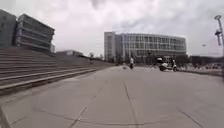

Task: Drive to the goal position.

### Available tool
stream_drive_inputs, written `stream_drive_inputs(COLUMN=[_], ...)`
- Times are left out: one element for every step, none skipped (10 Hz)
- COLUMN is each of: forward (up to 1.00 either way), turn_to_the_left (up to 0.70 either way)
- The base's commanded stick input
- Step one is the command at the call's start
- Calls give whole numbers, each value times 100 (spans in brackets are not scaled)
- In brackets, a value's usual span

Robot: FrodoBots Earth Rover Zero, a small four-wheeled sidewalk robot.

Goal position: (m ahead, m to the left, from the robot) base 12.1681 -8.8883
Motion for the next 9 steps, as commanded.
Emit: stream_drive_inputs(forward=[70,70,70,70,70,70,70,70,70], turn_to_the_left=[0,0,0,0,0,0,0,0,0])
